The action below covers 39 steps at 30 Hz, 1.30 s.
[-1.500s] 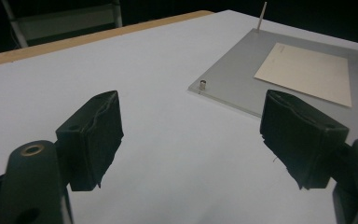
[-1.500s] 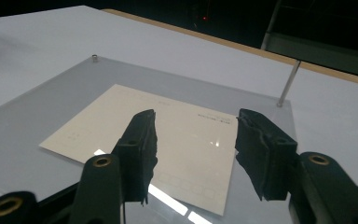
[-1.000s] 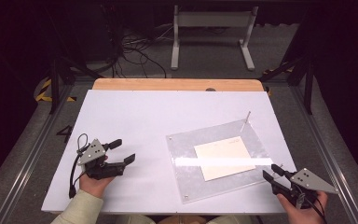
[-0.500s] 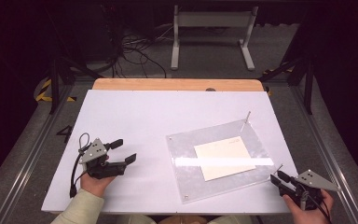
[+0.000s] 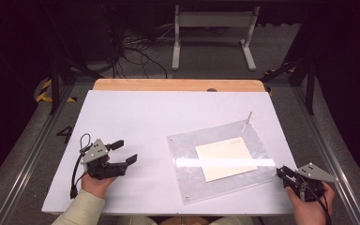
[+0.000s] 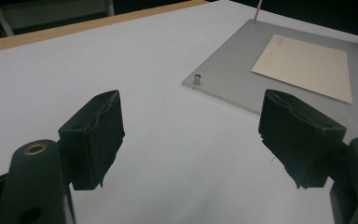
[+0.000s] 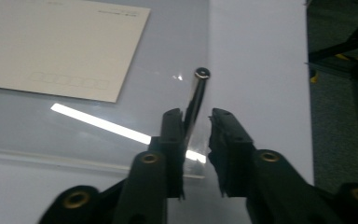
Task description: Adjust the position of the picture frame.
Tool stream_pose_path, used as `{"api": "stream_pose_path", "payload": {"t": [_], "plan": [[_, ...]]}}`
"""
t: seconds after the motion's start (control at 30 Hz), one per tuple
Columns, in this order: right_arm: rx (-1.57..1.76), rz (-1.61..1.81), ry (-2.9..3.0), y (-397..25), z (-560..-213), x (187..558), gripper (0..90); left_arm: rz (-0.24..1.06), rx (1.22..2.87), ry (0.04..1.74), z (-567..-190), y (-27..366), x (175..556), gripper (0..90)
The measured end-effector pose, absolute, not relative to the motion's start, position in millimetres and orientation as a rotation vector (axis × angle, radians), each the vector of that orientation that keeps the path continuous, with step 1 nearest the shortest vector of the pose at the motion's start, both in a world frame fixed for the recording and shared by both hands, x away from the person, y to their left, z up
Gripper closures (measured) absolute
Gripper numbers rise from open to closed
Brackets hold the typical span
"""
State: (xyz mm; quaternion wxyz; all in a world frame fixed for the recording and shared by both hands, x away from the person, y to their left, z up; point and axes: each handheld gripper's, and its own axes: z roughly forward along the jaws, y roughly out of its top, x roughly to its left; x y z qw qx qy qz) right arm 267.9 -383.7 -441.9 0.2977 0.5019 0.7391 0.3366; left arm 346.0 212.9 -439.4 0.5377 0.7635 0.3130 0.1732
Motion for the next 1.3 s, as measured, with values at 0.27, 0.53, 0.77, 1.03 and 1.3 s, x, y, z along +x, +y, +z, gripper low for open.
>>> {"api": "stream_pose_path", "payload": {"t": [0.27, 0.53, 0.77, 1.03, 1.3], "plan": [[1.342, 0.89, 2.001, -381, -433, 279, 85.0, 0.412, 1.811, 0.756, -440, 213, 346, 22.4], [1.211, 0.833, 2.032, -375, -402, 316, 85.2, 0.42, 1.818, 0.769, -440, 215, 345, 22.3], [1.091, 0.808, 2.091, -354, -384, 365, 85.1, 0.417, 1.813, 0.772, -441, 216, 344, 22.3], [1.076, 0.81, 2.14, -339, -386, 421, 85.1, 0.412, 1.813, 0.777, -441, 219, 345, 22.3], [1.186, 0.849, 2.156, -340, -413, 460, 84.7, 0.422, 1.832, 0.797, -443, 215, 348, 24.5]]}}
